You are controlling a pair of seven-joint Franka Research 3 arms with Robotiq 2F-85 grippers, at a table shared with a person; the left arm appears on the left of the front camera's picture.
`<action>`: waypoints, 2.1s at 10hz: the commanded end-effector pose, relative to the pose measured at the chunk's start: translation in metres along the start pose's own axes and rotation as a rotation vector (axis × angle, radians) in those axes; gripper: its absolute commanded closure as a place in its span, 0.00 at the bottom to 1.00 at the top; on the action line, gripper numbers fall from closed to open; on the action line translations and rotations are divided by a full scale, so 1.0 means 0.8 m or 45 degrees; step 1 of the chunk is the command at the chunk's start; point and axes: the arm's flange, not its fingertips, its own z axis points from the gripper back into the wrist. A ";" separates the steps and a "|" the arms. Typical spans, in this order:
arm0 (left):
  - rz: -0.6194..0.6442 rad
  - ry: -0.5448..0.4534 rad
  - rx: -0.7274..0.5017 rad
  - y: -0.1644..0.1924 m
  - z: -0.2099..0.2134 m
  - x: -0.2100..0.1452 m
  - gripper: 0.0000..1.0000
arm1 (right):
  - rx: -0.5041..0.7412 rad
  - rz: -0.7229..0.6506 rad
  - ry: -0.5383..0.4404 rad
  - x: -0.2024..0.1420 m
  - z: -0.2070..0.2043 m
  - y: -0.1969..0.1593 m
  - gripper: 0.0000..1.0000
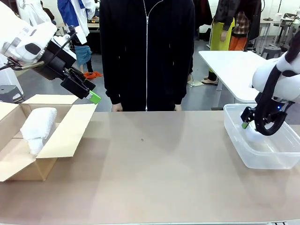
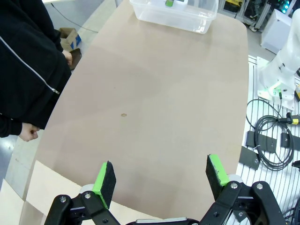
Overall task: Separate and place wrapped and unwrapped clocks.
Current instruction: If the picked Digital clock is wrapped, place it in the Package Box ; if not, place it in the Organizing box.
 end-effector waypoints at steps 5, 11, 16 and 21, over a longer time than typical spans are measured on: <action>0.001 0.003 -0.002 -0.002 -0.001 -0.002 0.00 | -0.101 -0.081 -0.005 -0.013 -0.020 -0.015 0.00; 0.001 0.003 -0.002 -0.002 -0.001 -0.002 0.00 | -0.112 -0.052 0.040 -0.011 -0.013 -0.010 0.00; 0.001 0.003 -0.002 -0.002 -0.001 -0.002 0.00 | -0.120 -0.018 -0.048 -0.046 0.139 0.004 0.00; 0.001 0.003 -0.002 -0.002 -0.001 -0.002 0.00 | -0.163 0.035 -0.059 -0.048 0.207 0.036 0.00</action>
